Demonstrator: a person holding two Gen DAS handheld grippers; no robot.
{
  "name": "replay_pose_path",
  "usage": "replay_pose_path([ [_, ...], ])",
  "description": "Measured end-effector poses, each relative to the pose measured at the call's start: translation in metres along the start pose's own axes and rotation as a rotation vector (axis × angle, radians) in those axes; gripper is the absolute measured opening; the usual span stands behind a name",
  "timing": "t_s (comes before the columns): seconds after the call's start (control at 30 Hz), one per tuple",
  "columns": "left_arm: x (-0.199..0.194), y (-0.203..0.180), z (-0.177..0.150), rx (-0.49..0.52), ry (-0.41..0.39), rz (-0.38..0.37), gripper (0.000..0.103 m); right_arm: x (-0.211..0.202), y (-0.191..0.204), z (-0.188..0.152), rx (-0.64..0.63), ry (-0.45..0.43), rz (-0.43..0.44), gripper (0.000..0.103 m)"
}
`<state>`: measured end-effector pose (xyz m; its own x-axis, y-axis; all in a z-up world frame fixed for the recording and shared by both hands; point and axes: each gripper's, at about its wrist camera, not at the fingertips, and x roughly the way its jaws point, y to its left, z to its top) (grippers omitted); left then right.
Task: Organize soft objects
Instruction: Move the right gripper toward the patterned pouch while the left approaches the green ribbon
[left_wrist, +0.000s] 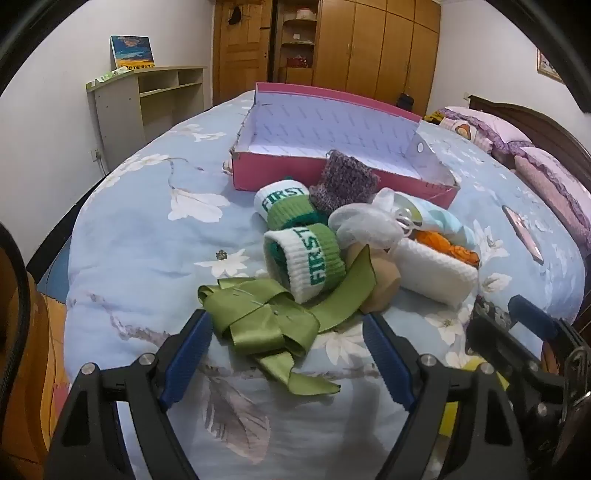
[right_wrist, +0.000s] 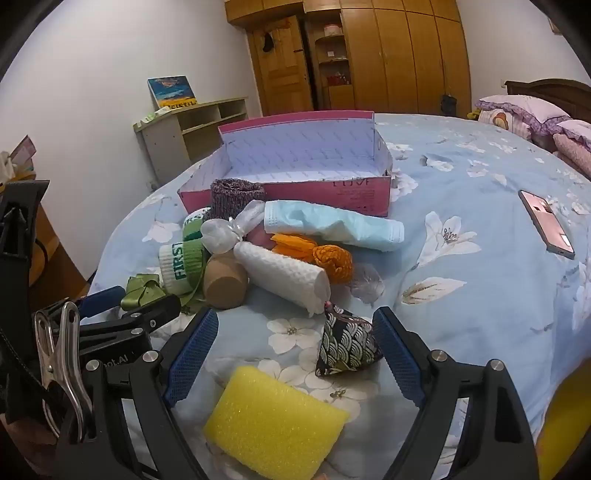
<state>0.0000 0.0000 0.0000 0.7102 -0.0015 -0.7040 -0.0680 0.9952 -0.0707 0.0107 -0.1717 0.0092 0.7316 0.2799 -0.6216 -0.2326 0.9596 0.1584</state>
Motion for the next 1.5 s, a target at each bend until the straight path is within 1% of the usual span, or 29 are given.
replay_pose_path([
  [0.1,0.0,0.0,0.0,0.001,0.011,0.004,0.087,-0.001,0.001,0.0,-0.004,0.003,-0.004,0.088],
  [0.27,0.001,0.0,0.0,0.008,0.007,0.005,0.087,-0.003,0.002,0.0,-0.009,-0.001,-0.008,0.088],
  [0.4,-0.008,0.006,0.002,0.015,-0.002,0.003,0.087,-0.002,0.0,-0.002,-0.01,-0.003,-0.009,0.088],
  [0.43,-0.006,0.001,0.001,0.017,-0.003,0.005,0.087,-0.003,0.0,0.001,-0.01,-0.003,-0.01,0.088],
  [0.53,-0.009,-0.001,0.002,0.028,-0.009,0.003,0.087,-0.004,0.002,0.002,-0.008,-0.003,-0.011,0.088],
  [0.8,-0.017,0.005,0.004,0.039,-0.031,0.0,0.087,-0.006,0.004,0.0,-0.013,-0.005,-0.008,0.088],
  [1.07,-0.018,0.007,0.006,0.044,-0.032,0.001,0.087,-0.009,0.003,0.001,-0.033,-0.007,0.0,0.088],
  [1.5,-0.018,0.01,0.007,0.05,-0.028,-0.005,0.087,-0.013,-0.001,0.0,-0.041,0.003,-0.015,0.088],
])
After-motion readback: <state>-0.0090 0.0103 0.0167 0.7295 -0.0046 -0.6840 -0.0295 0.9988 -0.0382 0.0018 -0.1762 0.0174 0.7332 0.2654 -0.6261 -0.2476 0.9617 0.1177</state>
